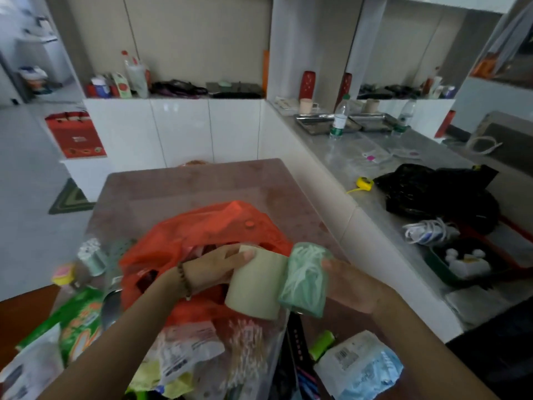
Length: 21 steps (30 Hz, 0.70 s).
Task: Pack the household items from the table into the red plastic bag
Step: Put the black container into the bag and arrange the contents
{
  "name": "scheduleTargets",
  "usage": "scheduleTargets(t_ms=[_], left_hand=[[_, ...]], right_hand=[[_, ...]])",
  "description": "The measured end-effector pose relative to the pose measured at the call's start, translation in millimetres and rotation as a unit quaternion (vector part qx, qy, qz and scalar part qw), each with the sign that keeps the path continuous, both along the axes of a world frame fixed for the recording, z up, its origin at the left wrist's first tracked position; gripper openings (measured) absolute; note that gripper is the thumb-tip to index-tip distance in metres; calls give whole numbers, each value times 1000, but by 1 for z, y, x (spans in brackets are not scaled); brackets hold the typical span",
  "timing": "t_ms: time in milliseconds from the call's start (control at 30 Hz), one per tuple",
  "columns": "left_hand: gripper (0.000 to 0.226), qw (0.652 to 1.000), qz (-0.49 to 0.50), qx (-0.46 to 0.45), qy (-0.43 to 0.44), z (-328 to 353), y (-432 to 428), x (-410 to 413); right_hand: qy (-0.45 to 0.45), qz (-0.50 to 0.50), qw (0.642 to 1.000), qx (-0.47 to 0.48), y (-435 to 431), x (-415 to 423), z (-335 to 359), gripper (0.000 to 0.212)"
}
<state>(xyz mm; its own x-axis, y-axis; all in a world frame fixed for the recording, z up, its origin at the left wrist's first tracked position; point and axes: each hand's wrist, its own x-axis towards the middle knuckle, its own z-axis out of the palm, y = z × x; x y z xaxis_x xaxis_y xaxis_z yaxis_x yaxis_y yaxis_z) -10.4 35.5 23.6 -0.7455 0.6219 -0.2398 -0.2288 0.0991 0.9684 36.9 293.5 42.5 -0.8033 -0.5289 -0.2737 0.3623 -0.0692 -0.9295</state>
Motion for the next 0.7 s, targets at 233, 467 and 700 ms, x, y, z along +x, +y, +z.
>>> scheduleTargets(t_ms=[233,467,700], left_hand=[[43,842,366,-209,337,11,-84,29],[91,624,406,-613,266,-8,-142,44],[47,896,350,-224,157,10,-152,26]], right_hand=[[49,3,999,7,-71,-27,-9,75],[96,65,992,40,-109,-43,-12,57],[92,80,992,33,-141,-66,-28,66]])
